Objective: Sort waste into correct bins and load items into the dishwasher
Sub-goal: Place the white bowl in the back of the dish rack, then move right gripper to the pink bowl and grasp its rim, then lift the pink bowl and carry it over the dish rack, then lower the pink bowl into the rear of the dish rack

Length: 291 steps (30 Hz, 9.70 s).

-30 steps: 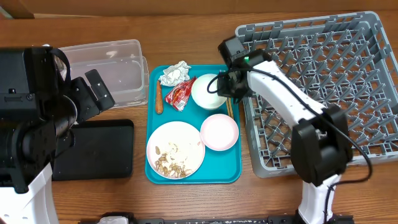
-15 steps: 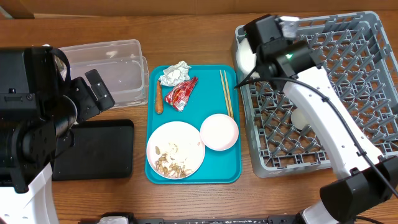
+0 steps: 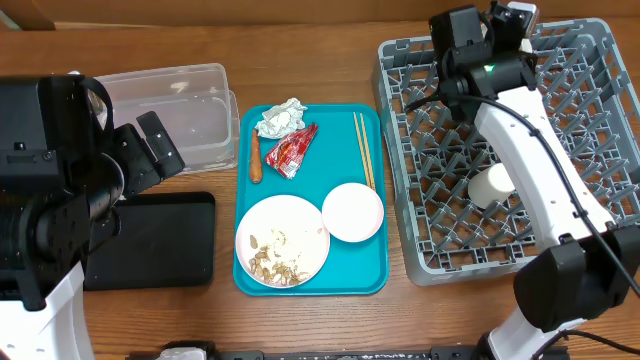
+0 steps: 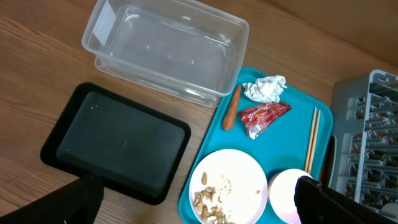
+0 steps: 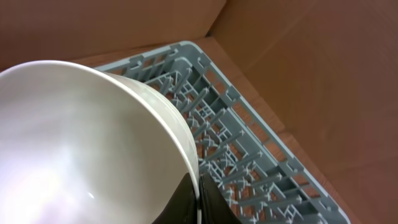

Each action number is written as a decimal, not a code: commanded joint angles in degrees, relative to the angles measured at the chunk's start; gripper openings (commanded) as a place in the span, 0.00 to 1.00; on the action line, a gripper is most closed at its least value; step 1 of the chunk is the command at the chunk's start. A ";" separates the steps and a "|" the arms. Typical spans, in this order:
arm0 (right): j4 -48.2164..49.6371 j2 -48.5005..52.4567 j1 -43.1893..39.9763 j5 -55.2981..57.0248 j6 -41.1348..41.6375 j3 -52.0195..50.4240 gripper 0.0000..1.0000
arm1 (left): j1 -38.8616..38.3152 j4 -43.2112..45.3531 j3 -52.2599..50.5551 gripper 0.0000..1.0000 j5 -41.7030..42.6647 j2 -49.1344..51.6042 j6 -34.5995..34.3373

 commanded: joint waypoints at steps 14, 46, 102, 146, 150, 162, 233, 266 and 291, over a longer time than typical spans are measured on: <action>1.81 6.08 2.29 6.56 -3.93 -5.46 0.04 | 0.35 0.07 0.26 1.00 -0.28 0.20 1.11; 4.81 5.75 5.42 18.14 -3.89 -11.67 0.04 | 0.35 0.07 0.26 1.00 -0.28 0.20 1.11; -7.13 -11.17 22.86 -63.08 -3.91 -13.07 0.76 | 0.35 0.07 0.26 1.00 -0.28 0.20 1.11; 18.25 0.83 16.79 -67.01 -35.21 -32.06 0.52 | 0.35 0.07 0.26 1.00 -0.28 0.20 1.11; 18.25 0.94 16.79 -66.97 -35.23 -32.06 0.41 | 0.35 0.07 0.26 1.00 -0.28 0.20 1.11; 17.46 0.92 16.74 -59.89 -35.23 -30.82 0.04 | 0.35 0.07 0.26 1.00 -0.28 0.20 1.11; -7.69 11.65 -6.84 20.44 -0.17 -6.05 0.04 | 0.35 0.07 0.26 1.00 -0.26 0.20 1.11; -9.84 11.63 0.24 25.38 -0.59 -6.54 0.04 | 0.35 0.07 0.26 1.00 -0.26 0.20 1.11; -9.01 11.28 -2.34 23.30 -0.42 -13.68 0.04 | 0.35 0.07 0.26 1.00 -0.26 0.20 1.11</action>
